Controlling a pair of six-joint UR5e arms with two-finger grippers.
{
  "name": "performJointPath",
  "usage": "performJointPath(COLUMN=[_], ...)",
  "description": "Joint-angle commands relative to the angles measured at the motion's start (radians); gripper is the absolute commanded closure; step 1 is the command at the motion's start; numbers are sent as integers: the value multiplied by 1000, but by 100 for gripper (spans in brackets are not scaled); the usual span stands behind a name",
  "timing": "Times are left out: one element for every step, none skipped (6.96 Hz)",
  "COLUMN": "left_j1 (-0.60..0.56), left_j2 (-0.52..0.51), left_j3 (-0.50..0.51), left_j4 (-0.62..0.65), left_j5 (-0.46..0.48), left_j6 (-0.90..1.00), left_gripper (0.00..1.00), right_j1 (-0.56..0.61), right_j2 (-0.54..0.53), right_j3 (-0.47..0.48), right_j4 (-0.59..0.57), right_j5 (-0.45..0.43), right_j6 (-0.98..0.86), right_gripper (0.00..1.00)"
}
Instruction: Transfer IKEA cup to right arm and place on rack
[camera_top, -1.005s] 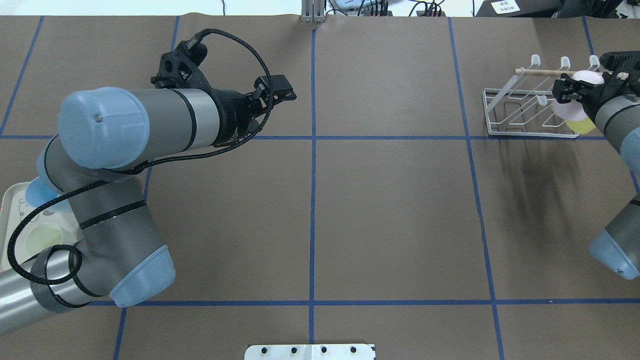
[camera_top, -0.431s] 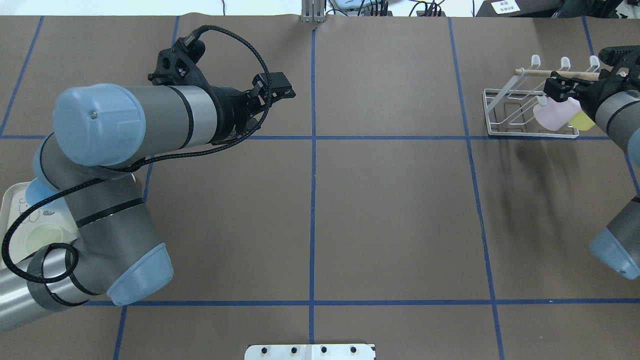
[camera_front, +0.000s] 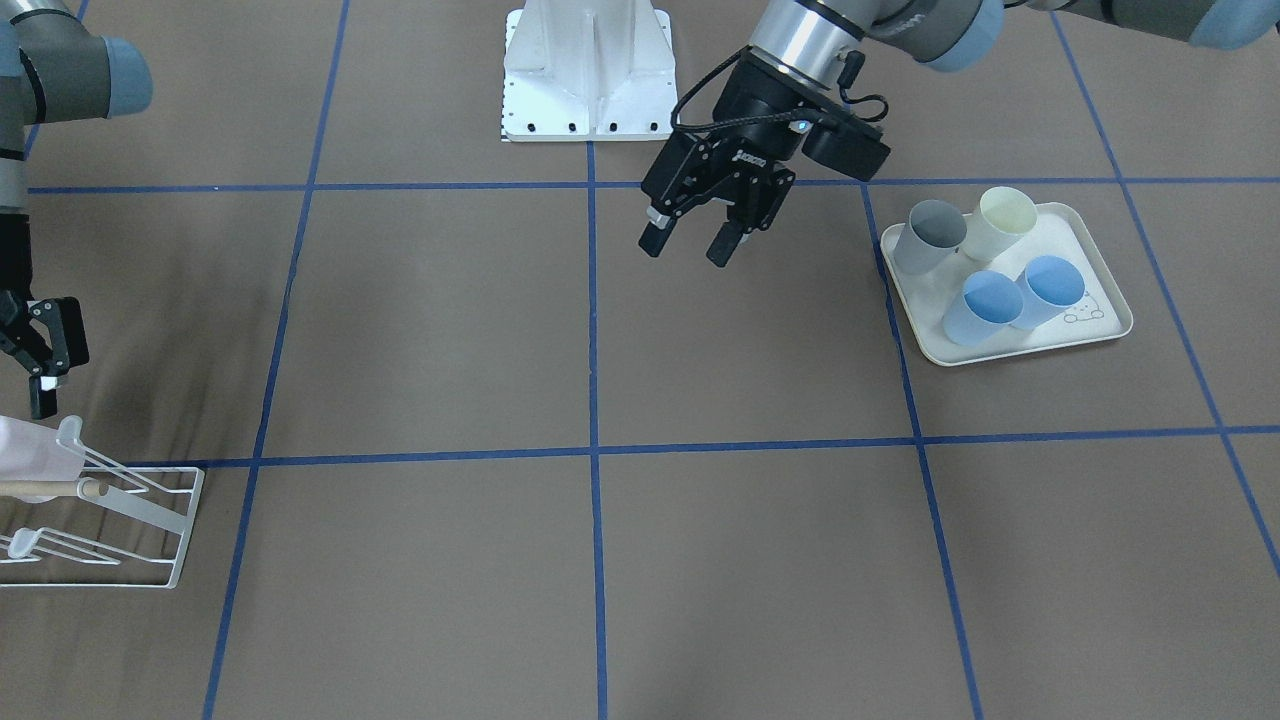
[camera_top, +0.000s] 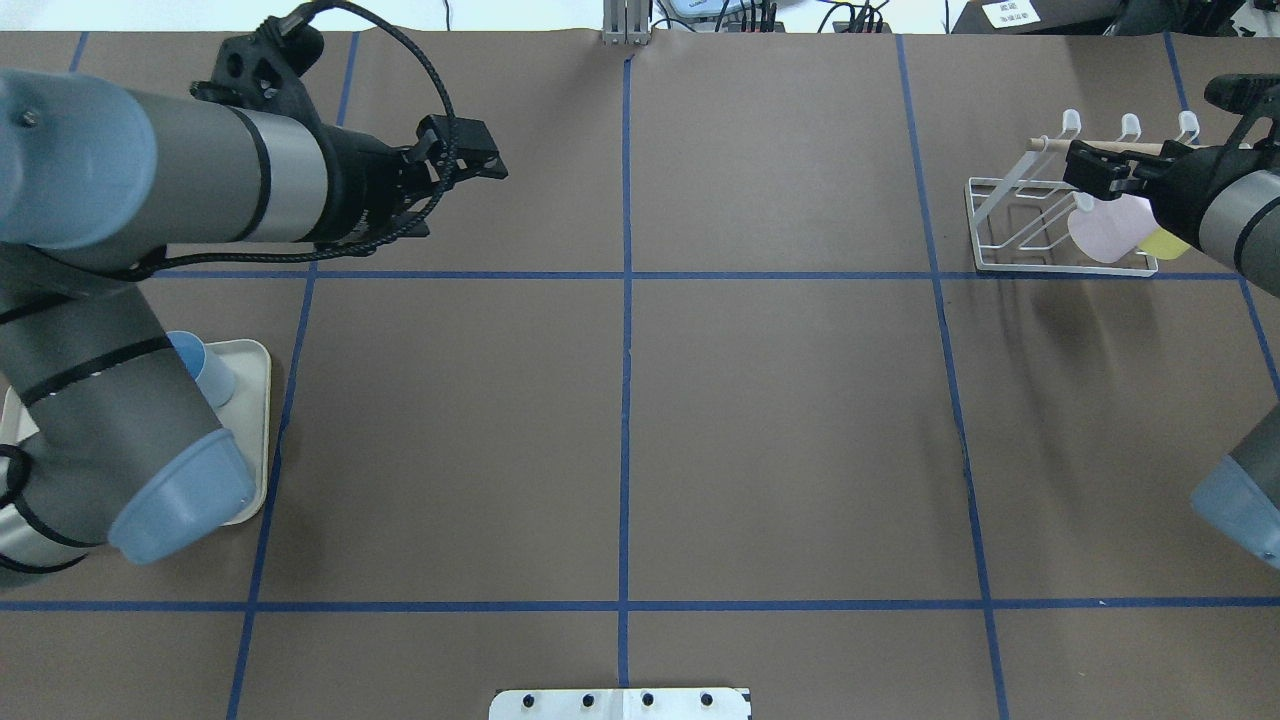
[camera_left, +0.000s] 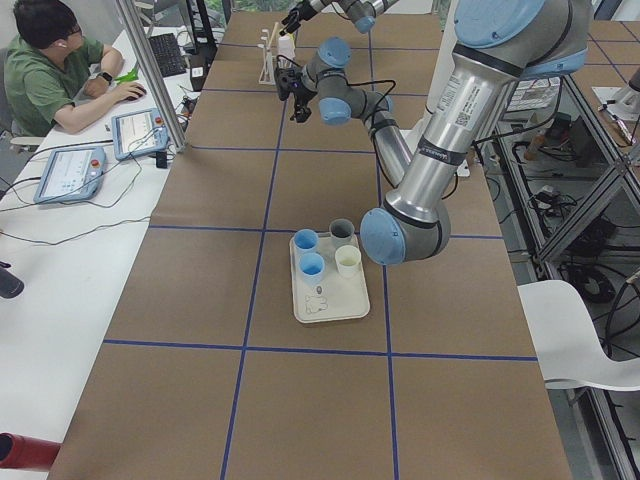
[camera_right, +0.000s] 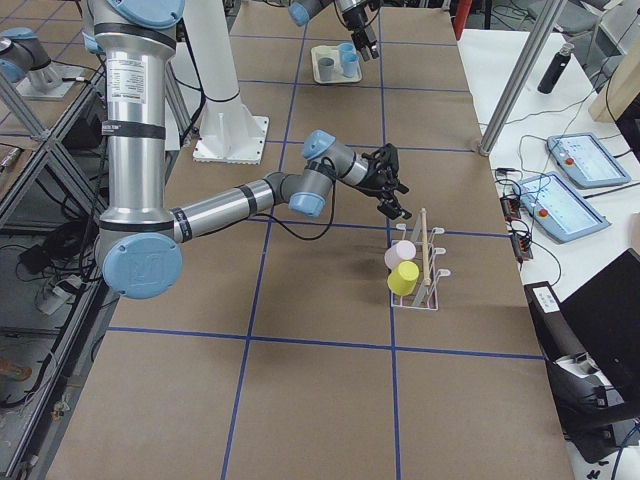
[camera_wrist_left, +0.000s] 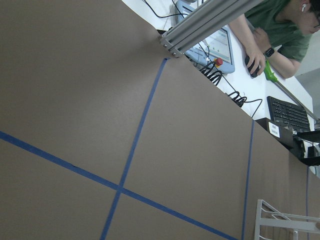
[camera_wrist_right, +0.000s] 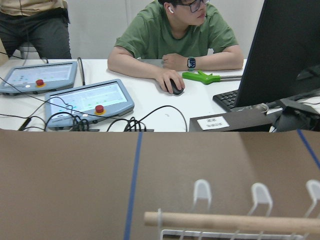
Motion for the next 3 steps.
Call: performJointPath(left_j1=[-125, -153, -163], left_j2=[95, 206, 327], left_j3=[-78, -103, -123], left_j4=[220, 233, 233], left_j5=[-129, -178, -224], left_j6=[276, 399, 502], left_gripper=[0, 0, 0], right_j1=[-4, -6, -30], right_j2=[40, 107, 174], right_j3=[70, 72, 69], right_j4=[6, 7, 6], right_j5=[185, 270, 299], right_j6=[212, 360, 477], right_gripper=[0, 0, 0])
